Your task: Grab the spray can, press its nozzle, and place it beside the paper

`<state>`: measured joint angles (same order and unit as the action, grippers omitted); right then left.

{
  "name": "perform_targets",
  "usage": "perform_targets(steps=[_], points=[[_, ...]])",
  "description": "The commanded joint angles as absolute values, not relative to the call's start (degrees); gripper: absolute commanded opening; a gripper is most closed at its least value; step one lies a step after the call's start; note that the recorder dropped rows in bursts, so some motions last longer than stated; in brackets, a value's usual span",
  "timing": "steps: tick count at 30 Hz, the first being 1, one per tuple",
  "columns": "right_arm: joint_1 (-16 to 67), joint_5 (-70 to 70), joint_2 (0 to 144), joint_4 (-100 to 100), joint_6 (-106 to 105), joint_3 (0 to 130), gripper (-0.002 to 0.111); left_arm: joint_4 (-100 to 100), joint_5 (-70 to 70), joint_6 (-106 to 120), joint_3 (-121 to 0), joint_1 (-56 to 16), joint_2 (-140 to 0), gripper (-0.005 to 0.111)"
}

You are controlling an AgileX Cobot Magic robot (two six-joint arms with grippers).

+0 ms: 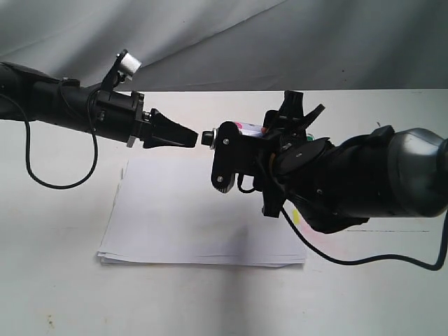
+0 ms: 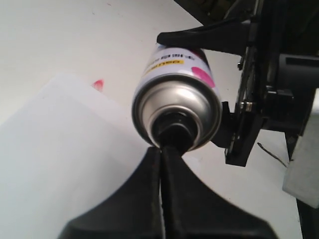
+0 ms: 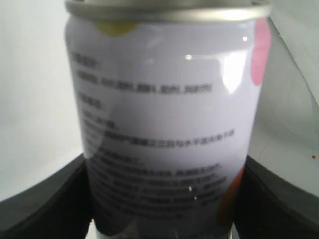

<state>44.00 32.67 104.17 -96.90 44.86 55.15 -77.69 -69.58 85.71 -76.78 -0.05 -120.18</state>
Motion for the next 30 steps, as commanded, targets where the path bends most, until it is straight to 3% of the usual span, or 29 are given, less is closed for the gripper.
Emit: perform_targets(steps=[1, 30], points=[[44.1, 33.6, 103.6, -98.2, 44.8, 55.3, 0.0, -78.5, -70.0, 87.4, -77.0, -0.3, -120.6, 0.0], [44.1, 33.6, 103.6, -98.2, 44.8, 55.3, 0.0, -77.8, -70.0, 90.0, -76.9, 1.0, -117.5, 0.0]])
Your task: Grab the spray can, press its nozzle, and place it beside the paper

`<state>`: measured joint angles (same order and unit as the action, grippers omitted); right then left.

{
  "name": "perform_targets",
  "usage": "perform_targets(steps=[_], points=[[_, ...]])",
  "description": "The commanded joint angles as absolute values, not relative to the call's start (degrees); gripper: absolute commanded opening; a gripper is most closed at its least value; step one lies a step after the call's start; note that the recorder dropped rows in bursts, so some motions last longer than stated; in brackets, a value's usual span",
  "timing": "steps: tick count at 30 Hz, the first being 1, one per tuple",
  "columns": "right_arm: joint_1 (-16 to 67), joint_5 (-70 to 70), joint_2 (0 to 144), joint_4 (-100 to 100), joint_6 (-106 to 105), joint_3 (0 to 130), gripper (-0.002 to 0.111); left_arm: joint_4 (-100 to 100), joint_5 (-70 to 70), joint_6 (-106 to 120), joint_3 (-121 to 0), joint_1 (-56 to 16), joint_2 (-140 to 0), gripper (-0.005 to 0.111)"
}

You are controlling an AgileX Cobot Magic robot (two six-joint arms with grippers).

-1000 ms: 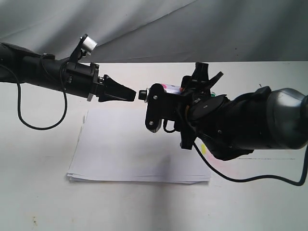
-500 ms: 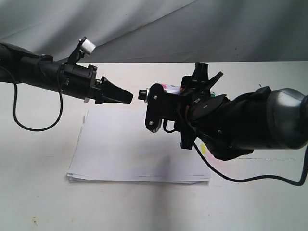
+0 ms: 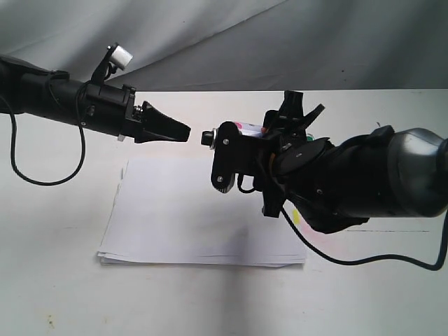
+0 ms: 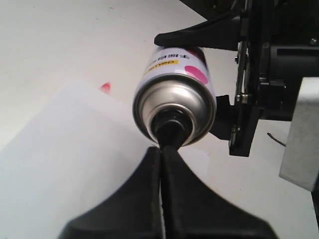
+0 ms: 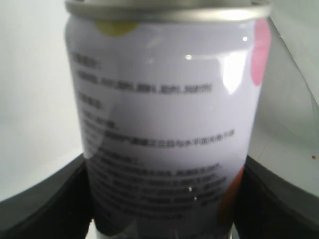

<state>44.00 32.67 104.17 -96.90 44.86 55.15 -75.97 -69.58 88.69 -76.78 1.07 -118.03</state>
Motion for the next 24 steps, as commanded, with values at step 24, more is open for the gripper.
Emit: perform_targets(steps=[24], points=[[44.1, 33.6, 103.6, -98.8, 44.8, 55.3, 0.0, -77.8, -70.0, 90.3, -79.2, -2.3, -122.2, 0.0]])
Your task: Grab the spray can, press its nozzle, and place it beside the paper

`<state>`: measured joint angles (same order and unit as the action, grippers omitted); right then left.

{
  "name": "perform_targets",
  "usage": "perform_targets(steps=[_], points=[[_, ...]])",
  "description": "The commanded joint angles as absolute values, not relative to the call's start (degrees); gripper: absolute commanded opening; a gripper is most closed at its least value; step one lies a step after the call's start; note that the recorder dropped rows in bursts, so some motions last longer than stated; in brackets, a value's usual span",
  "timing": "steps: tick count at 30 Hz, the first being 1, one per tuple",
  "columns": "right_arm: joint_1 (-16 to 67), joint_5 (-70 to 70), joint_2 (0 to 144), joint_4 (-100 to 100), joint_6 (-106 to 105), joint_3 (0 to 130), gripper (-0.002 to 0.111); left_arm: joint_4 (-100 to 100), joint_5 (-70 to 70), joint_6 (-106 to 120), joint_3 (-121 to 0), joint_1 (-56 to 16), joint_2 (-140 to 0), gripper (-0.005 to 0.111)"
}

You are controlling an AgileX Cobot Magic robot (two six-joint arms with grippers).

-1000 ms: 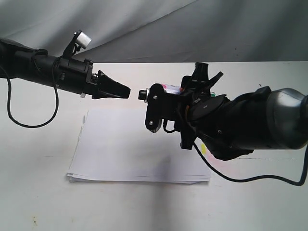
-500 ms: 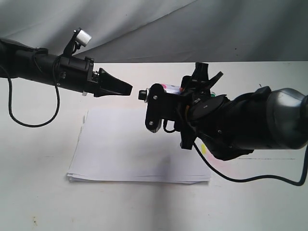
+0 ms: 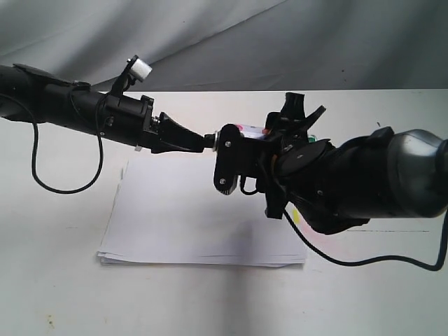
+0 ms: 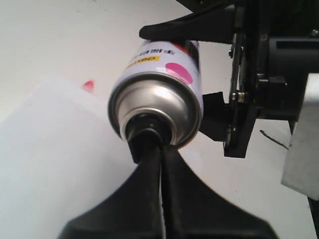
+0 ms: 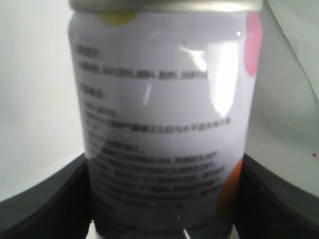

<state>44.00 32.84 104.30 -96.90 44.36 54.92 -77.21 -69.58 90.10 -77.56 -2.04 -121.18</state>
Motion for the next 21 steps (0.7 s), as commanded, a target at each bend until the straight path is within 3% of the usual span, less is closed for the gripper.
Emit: perform_targets(steps=[1, 21], points=[[44.1, 33.6, 103.6, -98.9, 44.8, 55.3, 0.0, -77.8, -70.0, 90.1, -79.9, -2.3, -122.2, 0.0], [44.1, 33.0, 103.6, -99.9, 44.8, 55.3, 0.0, -76.9, -70.0, 88.5, -83.0, -2.3, -122.2, 0.0]])
